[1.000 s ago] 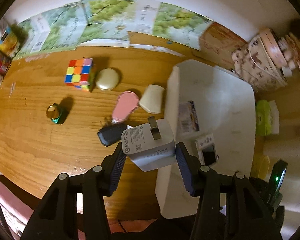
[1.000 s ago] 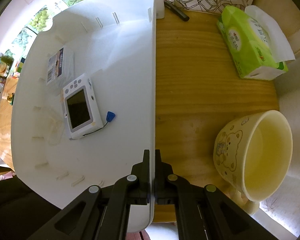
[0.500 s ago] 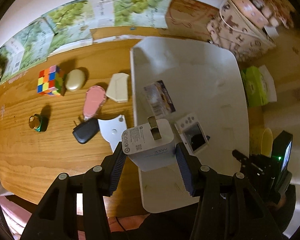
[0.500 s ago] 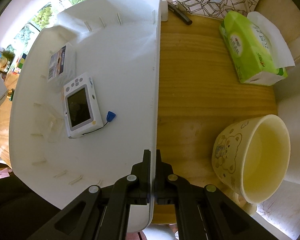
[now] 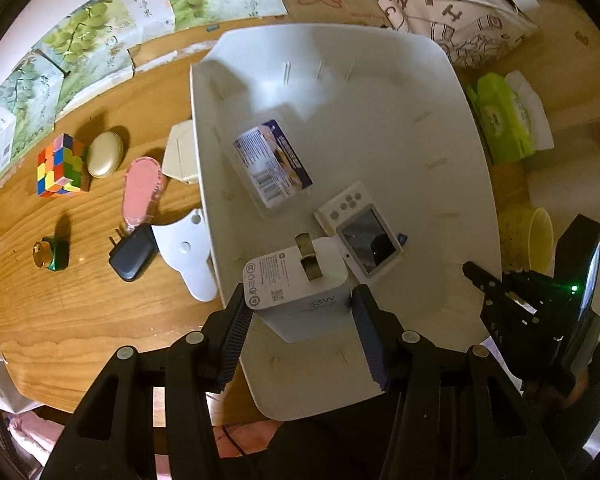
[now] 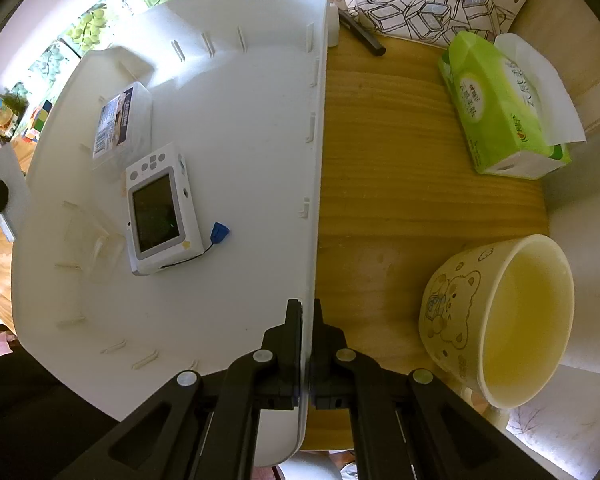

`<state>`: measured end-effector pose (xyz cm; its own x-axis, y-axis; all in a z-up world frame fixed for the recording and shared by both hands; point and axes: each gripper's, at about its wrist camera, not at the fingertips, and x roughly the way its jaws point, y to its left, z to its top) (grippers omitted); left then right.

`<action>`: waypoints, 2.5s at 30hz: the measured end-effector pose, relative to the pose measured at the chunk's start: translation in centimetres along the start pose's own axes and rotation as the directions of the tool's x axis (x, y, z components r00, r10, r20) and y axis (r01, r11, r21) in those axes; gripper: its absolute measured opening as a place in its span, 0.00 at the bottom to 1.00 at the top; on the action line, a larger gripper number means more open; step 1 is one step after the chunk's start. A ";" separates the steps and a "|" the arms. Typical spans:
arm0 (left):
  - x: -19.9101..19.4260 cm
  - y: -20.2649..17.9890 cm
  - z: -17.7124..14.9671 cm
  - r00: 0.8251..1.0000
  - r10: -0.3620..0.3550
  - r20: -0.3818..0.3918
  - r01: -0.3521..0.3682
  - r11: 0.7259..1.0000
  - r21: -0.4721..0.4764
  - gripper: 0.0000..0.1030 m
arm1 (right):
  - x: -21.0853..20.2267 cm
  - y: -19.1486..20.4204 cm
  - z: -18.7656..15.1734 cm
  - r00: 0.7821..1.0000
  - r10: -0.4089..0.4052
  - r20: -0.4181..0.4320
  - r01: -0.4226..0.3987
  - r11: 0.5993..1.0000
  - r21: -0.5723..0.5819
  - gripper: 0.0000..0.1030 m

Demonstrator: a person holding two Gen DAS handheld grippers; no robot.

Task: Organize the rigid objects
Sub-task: 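Lower the white charger into the tray and open the left gripper, then move the left gripper back over the desk toward the green gold-lidded jar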

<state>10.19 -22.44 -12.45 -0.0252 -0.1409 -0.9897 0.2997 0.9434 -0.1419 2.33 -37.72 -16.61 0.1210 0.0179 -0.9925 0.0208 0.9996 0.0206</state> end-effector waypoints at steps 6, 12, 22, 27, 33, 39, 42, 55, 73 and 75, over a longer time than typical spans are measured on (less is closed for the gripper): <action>0.1 -0.3 0.0 1.000 0.014 0.007 -0.014 1.000 0.002 0.52 | 0.2 0.0 -0.2 1.000 -0.003 0.002 0.003 1.000 -0.004 0.03; -0.3 0.0 0.2 0.999 0.018 0.033 -0.018 1.000 -0.009 0.53 | 0.1 -0.1 -0.1 1.000 -0.011 0.001 0.011 1.000 -0.014 0.03; -0.6 1.1 0.0 0.998 0.021 0.053 -0.018 0.998 -0.052 0.54 | 0.1 0.4 -0.3 1.000 -0.020 0.006 0.020 1.000 -0.018 0.03; -1.2 2.1 -0.2 0.996 0.027 0.085 -0.020 0.996 -0.083 0.54 | 0.1 0.6 -0.5 1.000 -0.029 0.010 0.029 0.999 -0.021 0.04; -2.1 3.8 -0.6 0.989 0.041 0.142 -0.024 0.992 -0.124 0.54 | 0.0 0.9 -0.7 0.999 -0.036 0.016 0.036 0.999 -0.020 0.04; -2.7 6.2 -1.2 0.982 0.059 0.178 -0.026 0.983 -0.184 0.54 | -0.1 1.3 -0.9 0.999 -0.045 0.019 0.045 0.999 -0.023 0.04; -2.9 7.6 -1.7 0.979 0.069 0.191 -0.027 0.976 -0.215 0.54 | -0.2 1.4 -0.9 0.999 -0.047 0.019 0.048 0.999 -0.019 0.04; -2.7 16.0 -4.4 0.979 0.091 0.180 -0.014 0.921 -0.390 0.59 | -0.1 0.9 -0.4 0.999 -0.045 0.011 0.045 0.999 0.027 0.04; -1.7 27.2 -9.8 0.993 0.050 0.102 0.016 0.828 -0.560 0.69 | 0.7 -1.7 1.2 0.998 -0.052 -0.019 0.055 0.982 0.183 0.07; -1.8 28.0 -9.8 0.994 0.046 0.102 0.019 0.830 -0.558 0.71 | 0.6 -2.0 1.3 0.999 -0.045 -0.019 0.048 0.978 0.203 0.07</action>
<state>9.25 7.16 -14.87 0.0856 -0.1270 -0.9882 -0.2835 0.9477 -0.1464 3.67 -39.76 -17.12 0.1015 -0.0265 -0.9945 0.2280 0.9737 -0.0026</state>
